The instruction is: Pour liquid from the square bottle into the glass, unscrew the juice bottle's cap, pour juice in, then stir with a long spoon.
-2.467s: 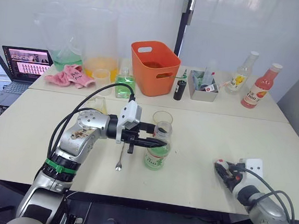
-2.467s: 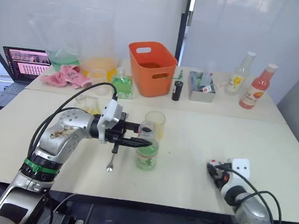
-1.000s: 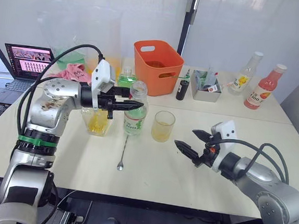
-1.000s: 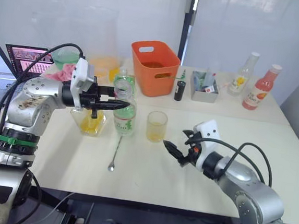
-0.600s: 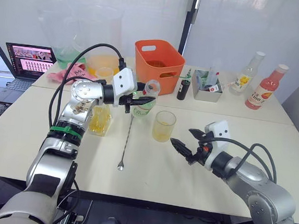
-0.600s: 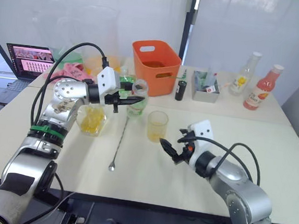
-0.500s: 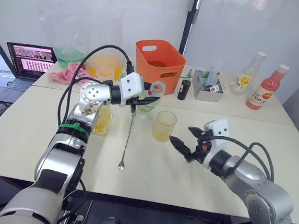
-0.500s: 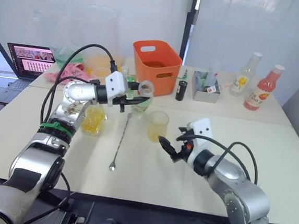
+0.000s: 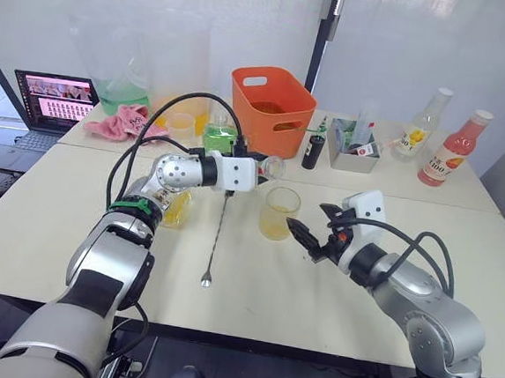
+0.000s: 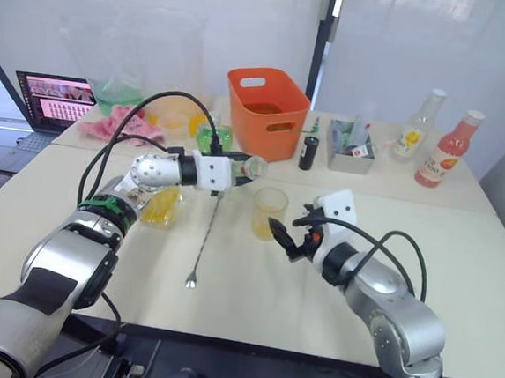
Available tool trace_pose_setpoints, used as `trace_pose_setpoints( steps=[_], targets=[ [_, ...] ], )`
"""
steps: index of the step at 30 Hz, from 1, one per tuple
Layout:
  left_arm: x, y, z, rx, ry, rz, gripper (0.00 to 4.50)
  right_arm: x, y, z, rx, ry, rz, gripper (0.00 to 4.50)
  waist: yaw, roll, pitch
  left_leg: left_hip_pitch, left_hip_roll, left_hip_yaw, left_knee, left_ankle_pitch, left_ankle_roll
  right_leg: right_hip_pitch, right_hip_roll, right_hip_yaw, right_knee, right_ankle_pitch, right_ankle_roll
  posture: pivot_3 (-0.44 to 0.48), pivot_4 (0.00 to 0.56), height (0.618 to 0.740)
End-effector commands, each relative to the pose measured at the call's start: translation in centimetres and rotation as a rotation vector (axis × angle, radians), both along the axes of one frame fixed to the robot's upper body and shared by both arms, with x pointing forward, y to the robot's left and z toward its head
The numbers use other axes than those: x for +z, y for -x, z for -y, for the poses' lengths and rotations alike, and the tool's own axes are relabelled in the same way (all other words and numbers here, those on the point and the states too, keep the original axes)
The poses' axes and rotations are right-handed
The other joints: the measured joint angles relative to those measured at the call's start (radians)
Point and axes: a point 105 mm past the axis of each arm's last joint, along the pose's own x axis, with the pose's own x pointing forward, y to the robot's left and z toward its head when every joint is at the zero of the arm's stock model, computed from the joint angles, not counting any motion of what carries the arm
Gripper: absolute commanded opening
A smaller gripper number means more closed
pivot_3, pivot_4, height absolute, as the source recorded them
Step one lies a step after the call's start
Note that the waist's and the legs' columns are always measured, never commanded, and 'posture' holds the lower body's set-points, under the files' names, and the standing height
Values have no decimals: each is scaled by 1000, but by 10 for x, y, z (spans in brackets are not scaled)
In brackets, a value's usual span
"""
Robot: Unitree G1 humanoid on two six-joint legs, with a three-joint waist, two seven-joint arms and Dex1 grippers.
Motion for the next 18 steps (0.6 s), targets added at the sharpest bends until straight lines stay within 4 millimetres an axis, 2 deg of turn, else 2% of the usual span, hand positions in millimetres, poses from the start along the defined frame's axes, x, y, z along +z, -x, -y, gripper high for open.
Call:
trace_pose_setpoints(
  steps=[1,18],
  targets=[
    [26,1,9,-15,3,137,1310,16,5,-1,3,-16,75,4483,0,0,0,0,0,0,0,0,0,0,0,0,0,0,0,0,150,739],
    [20,-5,13,25,-89,268,1310,20,7,-6,6,-51,87,4483,0,0,0,0,0,0,0,0,0,-1,0,0,1,0,0,0,150,739]
  ],
)
